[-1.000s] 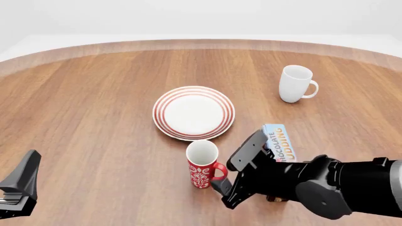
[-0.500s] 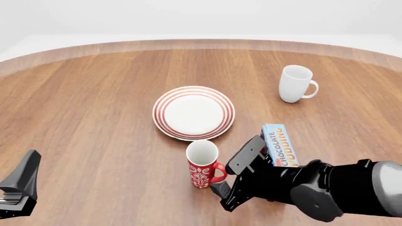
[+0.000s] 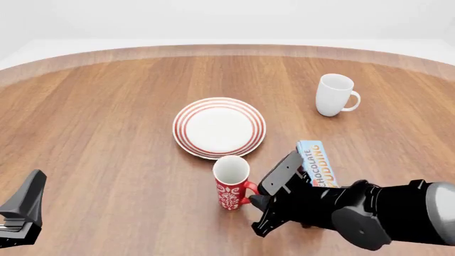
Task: Pick up the red mug and put it on the plate
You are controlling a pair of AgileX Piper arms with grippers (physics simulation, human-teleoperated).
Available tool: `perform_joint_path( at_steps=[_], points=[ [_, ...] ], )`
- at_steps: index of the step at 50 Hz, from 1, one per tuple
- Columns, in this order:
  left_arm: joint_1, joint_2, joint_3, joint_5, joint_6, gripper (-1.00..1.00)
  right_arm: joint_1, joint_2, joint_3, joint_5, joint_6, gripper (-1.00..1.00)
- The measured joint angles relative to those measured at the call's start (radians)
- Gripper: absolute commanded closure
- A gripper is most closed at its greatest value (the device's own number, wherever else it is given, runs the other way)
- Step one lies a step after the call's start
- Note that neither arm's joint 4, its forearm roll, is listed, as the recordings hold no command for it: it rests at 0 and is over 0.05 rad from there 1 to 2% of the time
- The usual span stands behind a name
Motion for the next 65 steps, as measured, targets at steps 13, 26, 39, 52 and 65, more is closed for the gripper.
perform_joint_path(
  at_steps=[13, 26, 39, 52, 65],
  points=[
    [0.0, 0.0, 0.0, 0.0, 0.0, -1.0, -0.024, -0.046, 0.011, 0.018, -0.021, 1.0],
    [0.0, 0.0, 0.0, 0.0, 0.0, -1.0, -0.047, -0.155, -0.002, 0.101, -0.04, 1.0],
    [0.0, 0.0, 0.0, 0.0, 0.0, -1.0, -0.083, -0.251, -0.036, 0.19, -0.061, 1.0],
    [0.0, 0.0, 0.0, 0.0, 0.0, -1.0, -0.122, -0.286, -0.087, 0.243, -0.075, 1.0],
    [0.0, 0.0, 0.0, 0.0, 0.0, -1.0, -0.153, -0.274, -0.159, 0.275, -0.09, 1.0]
  ],
)
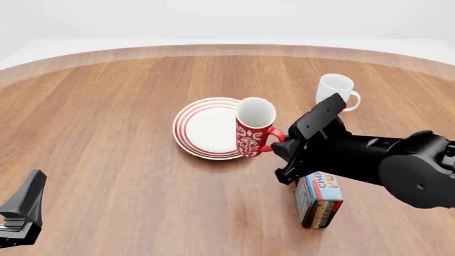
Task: Pick up the red mug and put it on the plate
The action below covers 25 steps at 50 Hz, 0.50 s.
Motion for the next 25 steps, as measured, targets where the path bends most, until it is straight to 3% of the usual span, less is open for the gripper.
perform_joint_path(
  at_steps=[25],
  points=[
    [0.0, 0.0, 0.0, 0.0, 0.0, -1.0, -0.025, 0.165, -0.161, -0.011, -0.02, 1.0]
  ],
)
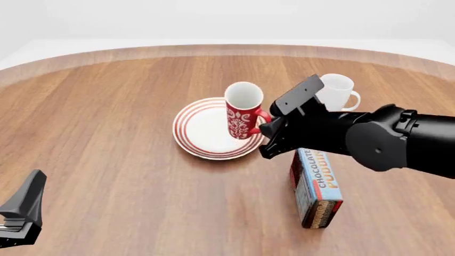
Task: Pick up the red mug and put it on the plate
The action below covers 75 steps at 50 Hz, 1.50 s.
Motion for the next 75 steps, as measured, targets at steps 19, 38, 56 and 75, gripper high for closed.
perform_joint_path(
  at_steps=[19, 38, 56, 75],
  points=[
    [0.0, 0.0, 0.0, 0.0, 0.0, -1.0, -0.003, 0.149, -0.13, -0.014, 0.017, 1.0],
    [0.0, 0.0, 0.0, 0.0, 0.0, -1.0, -0.043, 0.256, -0.222, -0.033, 0.018, 1.0],
    [0.0, 0.0, 0.0, 0.0, 0.0, -1.0, -0.071, 0.35, -0.299, -0.047, 0.023, 1.0],
    [0.0, 0.0, 0.0, 0.0, 0.0, -1.0, -0.083, 0.451, -0.376, -0.051, 0.021, 1.0]
  ],
)
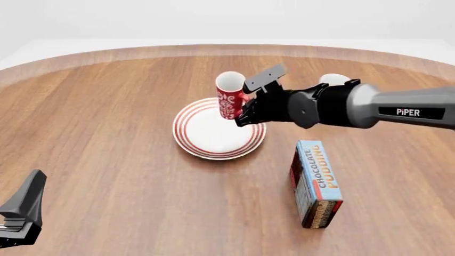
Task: Pick up the red mug and put it on the plate
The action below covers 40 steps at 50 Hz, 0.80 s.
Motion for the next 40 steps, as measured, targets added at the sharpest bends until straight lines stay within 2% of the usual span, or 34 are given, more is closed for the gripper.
perform_joint_path(
  at_steps=[40],
  points=[
    [0.0, 0.0, 0.0, 0.0, 0.0, -1.0, 0.022, 0.191, -0.158, 0.011, 0.01, 1.0]
  ],
)
